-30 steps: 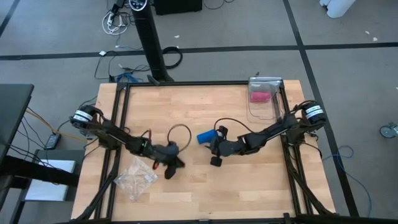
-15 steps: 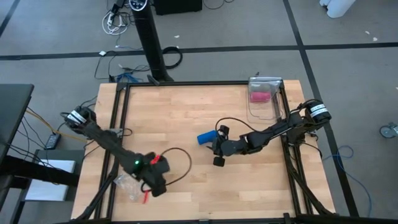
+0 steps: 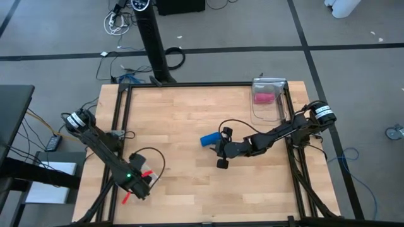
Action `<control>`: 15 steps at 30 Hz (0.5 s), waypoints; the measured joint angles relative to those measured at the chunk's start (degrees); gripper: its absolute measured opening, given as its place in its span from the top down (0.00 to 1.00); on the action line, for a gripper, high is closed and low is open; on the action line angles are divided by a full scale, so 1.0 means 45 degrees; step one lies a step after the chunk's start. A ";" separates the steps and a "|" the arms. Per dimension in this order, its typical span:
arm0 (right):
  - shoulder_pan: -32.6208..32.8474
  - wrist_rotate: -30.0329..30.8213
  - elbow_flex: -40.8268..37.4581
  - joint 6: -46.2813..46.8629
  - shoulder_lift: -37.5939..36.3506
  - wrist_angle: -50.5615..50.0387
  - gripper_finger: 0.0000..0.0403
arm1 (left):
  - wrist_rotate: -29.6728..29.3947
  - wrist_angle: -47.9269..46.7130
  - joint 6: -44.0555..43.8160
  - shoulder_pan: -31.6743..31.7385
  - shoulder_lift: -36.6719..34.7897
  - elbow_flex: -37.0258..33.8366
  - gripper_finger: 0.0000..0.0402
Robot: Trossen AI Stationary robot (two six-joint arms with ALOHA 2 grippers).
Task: Roll bandage
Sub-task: Prepare the transparent zip bag
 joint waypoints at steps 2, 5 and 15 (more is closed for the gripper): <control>0.0005 0.0000 0.0000 0.0004 0.0000 0.0005 0.78 | -0.0379 0.0600 -0.0078 -0.0020 0.0005 -0.0587 0.99; 0.0023 0.0000 0.0000 0.0014 0.0000 0.0005 0.79 | -0.1038 0.1595 -0.0077 0.0010 0.0005 -0.1447 0.98; 0.0112 -0.0002 0.0005 0.0050 0.0000 0.0107 0.79 | -0.5661 0.3427 0.2499 0.1091 0.0019 -0.2515 0.98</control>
